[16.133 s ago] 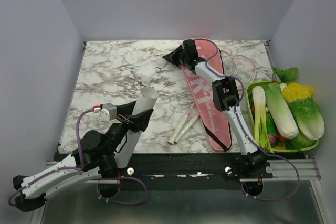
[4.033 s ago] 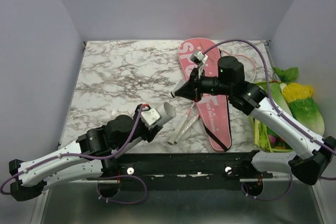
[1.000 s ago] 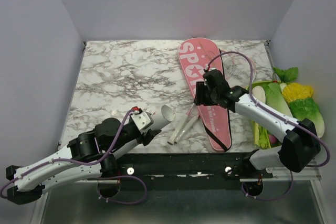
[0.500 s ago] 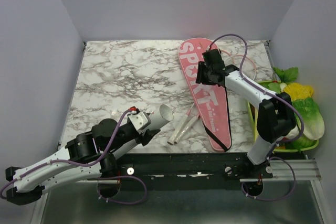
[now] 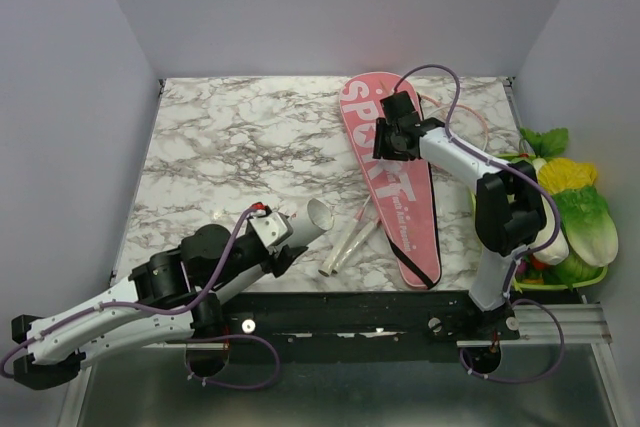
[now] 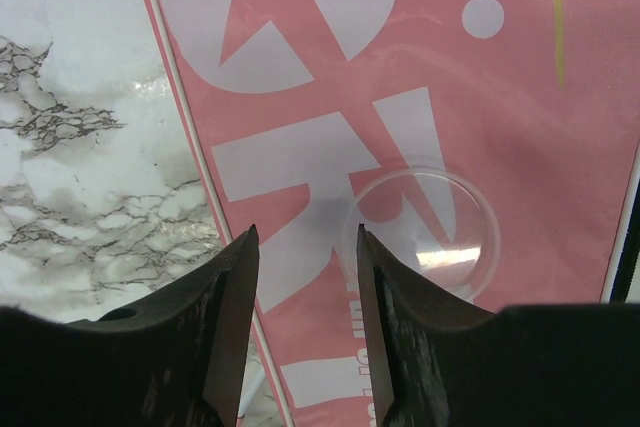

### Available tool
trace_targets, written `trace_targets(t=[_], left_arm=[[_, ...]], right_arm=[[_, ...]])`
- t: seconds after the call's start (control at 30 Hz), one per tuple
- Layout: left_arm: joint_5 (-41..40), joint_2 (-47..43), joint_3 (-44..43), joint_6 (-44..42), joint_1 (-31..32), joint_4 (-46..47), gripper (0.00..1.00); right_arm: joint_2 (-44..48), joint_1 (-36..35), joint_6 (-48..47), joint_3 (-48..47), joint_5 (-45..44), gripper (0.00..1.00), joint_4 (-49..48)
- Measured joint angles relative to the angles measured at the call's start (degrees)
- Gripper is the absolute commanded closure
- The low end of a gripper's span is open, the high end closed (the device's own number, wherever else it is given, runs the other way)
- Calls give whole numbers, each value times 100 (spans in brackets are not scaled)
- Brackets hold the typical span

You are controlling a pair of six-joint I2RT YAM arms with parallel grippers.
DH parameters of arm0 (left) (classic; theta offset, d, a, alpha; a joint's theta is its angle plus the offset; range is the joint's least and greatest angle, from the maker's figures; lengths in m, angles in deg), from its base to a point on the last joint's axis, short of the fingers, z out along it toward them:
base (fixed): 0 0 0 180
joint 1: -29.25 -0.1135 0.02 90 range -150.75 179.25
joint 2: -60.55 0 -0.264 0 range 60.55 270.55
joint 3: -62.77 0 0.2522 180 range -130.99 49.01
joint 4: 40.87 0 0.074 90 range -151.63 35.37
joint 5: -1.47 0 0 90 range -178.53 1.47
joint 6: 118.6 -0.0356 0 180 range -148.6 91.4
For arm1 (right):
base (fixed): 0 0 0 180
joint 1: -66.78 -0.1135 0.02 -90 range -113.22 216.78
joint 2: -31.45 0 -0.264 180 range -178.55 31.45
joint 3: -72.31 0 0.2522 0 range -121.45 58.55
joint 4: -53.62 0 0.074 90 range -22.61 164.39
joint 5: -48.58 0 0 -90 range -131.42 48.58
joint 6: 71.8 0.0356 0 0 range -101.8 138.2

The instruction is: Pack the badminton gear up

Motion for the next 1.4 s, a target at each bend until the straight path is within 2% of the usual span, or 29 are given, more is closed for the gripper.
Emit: trace_targets(t=[0.3,0.43,0.83,1.13,1.27,1.4], left_arm=[[0,175,0,20,0,50,100],[2,175,0,24,0,50,100],[0,208,0,39,0,59,100],[0,208,0,39,0,59,100],[0,208,0,39,0,59,100],[2,208,0,39,0,59,100]], right_arm=[[-72,68,-42,0,-22,49,44],[-223,70,-50,0,-20,56,44],[-402,72,-107,0,-20,99,68],[-297,72,-122,68,-11,99,70],[105,72,-125,219,109,99,103],[748,72,-125,385,660,99,28]])
